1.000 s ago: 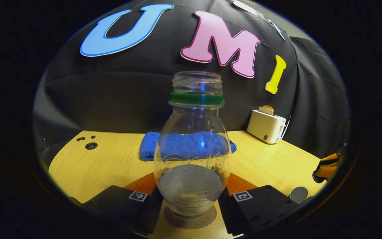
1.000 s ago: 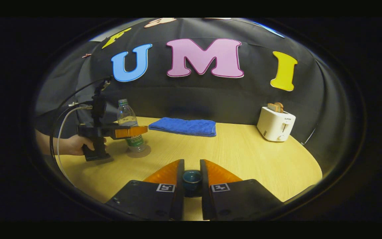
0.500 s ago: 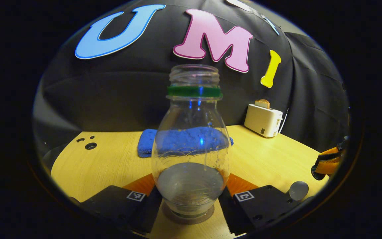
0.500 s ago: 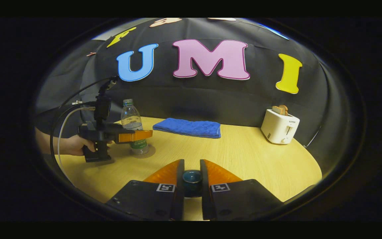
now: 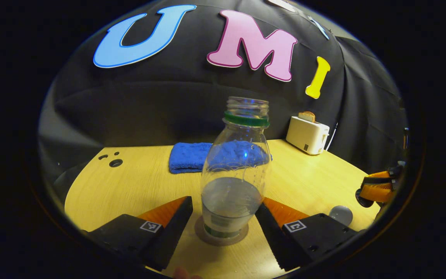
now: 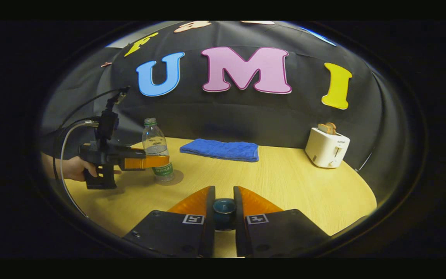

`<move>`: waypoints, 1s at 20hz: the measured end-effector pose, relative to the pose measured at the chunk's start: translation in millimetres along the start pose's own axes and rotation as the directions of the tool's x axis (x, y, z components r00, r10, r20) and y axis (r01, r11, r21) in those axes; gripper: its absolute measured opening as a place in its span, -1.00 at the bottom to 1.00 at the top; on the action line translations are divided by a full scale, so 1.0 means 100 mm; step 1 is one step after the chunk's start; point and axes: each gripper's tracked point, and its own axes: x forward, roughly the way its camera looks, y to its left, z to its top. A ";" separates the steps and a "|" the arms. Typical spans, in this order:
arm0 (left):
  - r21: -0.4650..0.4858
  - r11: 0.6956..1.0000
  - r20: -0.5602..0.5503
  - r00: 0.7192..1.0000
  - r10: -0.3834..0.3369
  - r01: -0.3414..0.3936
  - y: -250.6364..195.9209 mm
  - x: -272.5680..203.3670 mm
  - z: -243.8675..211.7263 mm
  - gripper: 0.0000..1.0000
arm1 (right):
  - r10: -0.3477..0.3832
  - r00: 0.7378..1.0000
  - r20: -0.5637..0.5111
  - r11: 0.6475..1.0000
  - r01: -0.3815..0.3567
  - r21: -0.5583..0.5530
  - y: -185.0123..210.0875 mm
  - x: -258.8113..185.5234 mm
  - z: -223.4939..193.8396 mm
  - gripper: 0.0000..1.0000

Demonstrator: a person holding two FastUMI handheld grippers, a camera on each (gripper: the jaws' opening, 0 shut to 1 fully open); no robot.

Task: Open the teacup lid with one hand, grasp the water bottle and pour water into the teacup with the other hand; after pouring, place the water bottle on the coaster and then close the teacup lid.

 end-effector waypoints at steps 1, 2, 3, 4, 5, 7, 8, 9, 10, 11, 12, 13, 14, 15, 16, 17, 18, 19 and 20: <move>-0.005 1.000 -0.007 1.000 -0.002 0.002 -0.02 -0.08 -0.03 0.97 | 0.003 1.000 -0.001 1.000 -0.003 -0.005 0.00 0.01 -0.01 -0.60; -0.012 1.000 -0.015 1.000 -0.006 0.006 -0.04 -0.15 -0.07 0.97 | 0.006 1.000 -0.002 1.000 -0.006 -0.006 0.02 0.02 -0.02 -0.60; -0.019 1.000 -0.024 1.000 -0.013 0.012 -0.08 -0.24 -0.10 0.97 | 0.009 1.000 -0.001 1.000 -0.009 -0.005 0.03 0.03 -0.03 -0.60; -0.024 1.000 -0.029 0.999 -0.014 0.014 -0.11 -0.32 -0.13 0.96 | 0.013 1.000 0.002 1.000 -0.013 -0.003 0.05 0.05 -0.04 -0.60; -0.030 0.999 -0.029 0.999 -0.016 0.015 -0.14 -0.41 -0.14 0.93 | 0.015 1.000 0.006 1.000 -0.015 -0.005 0.07 0.06 -0.04 -0.60; -0.037 0.999 -0.021 1.000 -0.017 0.017 -0.18 -0.63 -0.14 0.91 | 0.020 1.000 0.004 1.000 -0.020 -0.014 0.10 0.12 -0.09 -0.60; -0.007 1.000 -0.008 1.000 0.009 -0.009 -0.15 -0.76 -0.15 0.91 | 0.022 1.000 0.000 1.000 -0.022 -0.021 0.13 0.15 -0.13 -0.60; 0.026 0.998 0.011 0.998 0.057 -0.057 -0.05 -0.89 -0.12 0.92 | 0.019 1.000 0.004 0.999 -0.019 -0.027 0.12 0.16 -0.15 -0.60; 0.037 0.995 0.020 0.996 0.093 -0.093 0.02 -0.99 -0.11 0.91 | 0.014 1.000 0.012 0.999 -0.013 -0.031 0.12 0.19 -0.16 -0.60; 0.023 0.993 0.021 0.994 0.112 -0.112 0.05 -1.10 -0.11 0.90 | 0.009 1.000 0.018 1.000 -0.009 -0.030 0.11 0.22 -0.19 -0.51; -0.004 0.993 0.016 0.993 0.120 -0.119 0.04 -1.21 -0.13 0.91 | 0.013 1.000 0.003 1.000 -0.013 -0.027 0.12 0.26 -0.26 -0.51; -0.034 0.992 0.011 0.992 0.124 -0.123 0.03 -1.32 -0.14 0.92 | 0.022 1.000 -0.013 1.000 -0.022 -0.019 0.15 0.29 -0.33 -0.51; -0.059 0.990 0.007 0.991 0.132 -0.131 0.05 -1.39 -0.16 0.91 | 0.023 1.000 -0.019 1.000 -0.024 -0.012 0.16 0.32 -0.37 -0.51; -0.075 0.987 0.004 0.990 0.141 -0.140 0.07 -1.45 -0.17 0.91 | 0.026 0.999 -0.020 1.000 -0.027 -0.012 0.16 0.32 -0.39 -0.41; -0.082 0.985 0.000 0.988 0.152 -0.152 0.10 -1.50 -0.19 0.91 | 0.025 0.999 -0.023 0.999 -0.026 -0.024 0.16 0.34 -0.42 -0.51; -0.082 0.983 -0.002 0.987 0.163 -0.162 0.12 -1.53 -0.19 0.92 | 0.022 0.999 -0.026 0.999 -0.023 -0.038 0.15 0.35 -0.46 -0.50; -0.085 0.982 -0.005 0.986 0.168 -0.168 0.13 -1.53 -0.20 0.92 | 0.021 0.999 -0.031 0.999 -0.023 -0.048 0.15 0.35 -0.50 -0.49; -0.092 0.982 -0.011 0.986 0.166 -0.167 0.12 -1.56 -0.22 0.91 | 0.023 0.999 -0.029 0.998 -0.024 -0.051 0.16 0.36 -0.53 -0.40; -0.099 0.982 -0.013 0.987 0.159 -0.160 0.09 -1.54 -0.22 0.92 | 0.025 0.999 -0.032 0.998 -0.027 -0.051 0.16 0.35 -0.55 -0.58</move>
